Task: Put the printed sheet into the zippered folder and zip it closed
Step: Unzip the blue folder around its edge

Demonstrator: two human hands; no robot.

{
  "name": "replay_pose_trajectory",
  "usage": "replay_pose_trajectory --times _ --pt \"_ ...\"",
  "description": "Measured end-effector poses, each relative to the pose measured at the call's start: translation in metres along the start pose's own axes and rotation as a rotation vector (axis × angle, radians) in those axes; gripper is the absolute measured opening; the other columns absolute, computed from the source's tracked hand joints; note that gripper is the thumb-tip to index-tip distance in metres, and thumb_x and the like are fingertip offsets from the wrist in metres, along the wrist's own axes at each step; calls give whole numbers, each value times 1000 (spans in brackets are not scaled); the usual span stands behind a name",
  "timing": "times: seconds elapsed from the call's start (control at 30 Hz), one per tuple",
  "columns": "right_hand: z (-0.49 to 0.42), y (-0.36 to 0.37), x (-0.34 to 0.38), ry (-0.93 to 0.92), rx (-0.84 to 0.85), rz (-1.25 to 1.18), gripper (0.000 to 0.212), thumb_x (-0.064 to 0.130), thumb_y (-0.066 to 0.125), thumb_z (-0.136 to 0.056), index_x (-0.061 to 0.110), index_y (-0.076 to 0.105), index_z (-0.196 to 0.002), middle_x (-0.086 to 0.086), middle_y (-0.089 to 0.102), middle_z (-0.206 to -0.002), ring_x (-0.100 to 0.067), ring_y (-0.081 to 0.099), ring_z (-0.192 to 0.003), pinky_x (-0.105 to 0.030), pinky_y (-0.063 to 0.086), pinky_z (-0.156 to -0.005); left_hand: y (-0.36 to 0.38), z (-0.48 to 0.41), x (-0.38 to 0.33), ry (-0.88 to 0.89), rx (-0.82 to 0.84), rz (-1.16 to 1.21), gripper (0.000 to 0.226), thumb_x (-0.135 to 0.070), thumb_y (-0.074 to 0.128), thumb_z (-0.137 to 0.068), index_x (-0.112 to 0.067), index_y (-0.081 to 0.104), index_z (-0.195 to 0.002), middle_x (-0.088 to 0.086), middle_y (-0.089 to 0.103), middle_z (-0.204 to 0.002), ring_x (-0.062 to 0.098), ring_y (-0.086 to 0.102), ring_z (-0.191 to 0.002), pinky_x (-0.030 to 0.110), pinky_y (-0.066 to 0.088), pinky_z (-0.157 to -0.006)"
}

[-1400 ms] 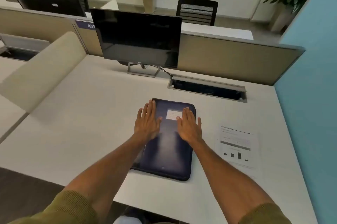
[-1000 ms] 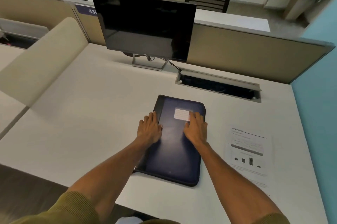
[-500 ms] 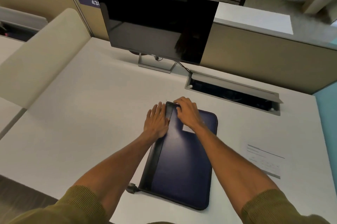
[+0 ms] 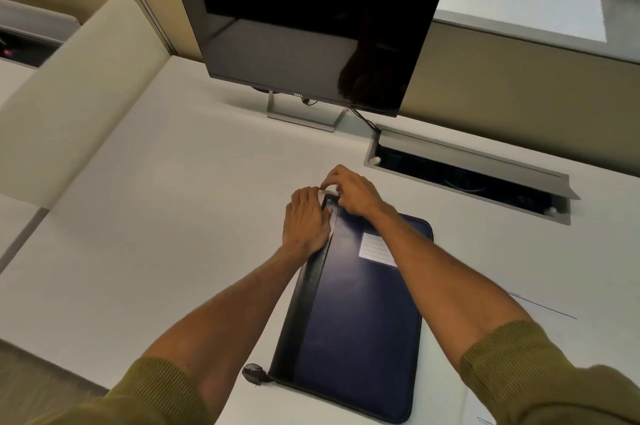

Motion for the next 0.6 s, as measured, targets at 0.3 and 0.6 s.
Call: replay_pose_trajectory --times 0.3,0.6 --pt "-10 -15 -10 -108 100 114 13 18 72 -96 30 68 -97 5 54 -114 -17 56 -91 -35 52 -74 3 -7 -4 -33 -35 178 31 -32 50 -104 -18 49 -131 4 57 -132 25 58 -113 43 51 -98" --pt "-11 -7 -15 -55 84 76 17 16 66 -99 32 71 -98 7 60 -106 -19 59 -93 -45 57 -79 10 -10 -1 -45 -25 236 24 -35 42 -107 -25 48 -127 3 56 -126 24 59 -106 47 57 -90"
Point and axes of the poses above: each hand's wrist, its own z-axis away from the middle knuckle, its own y-axis out of the palm, x = y × z, the point moved 5 cm from there along -z, towards the middle knuckle
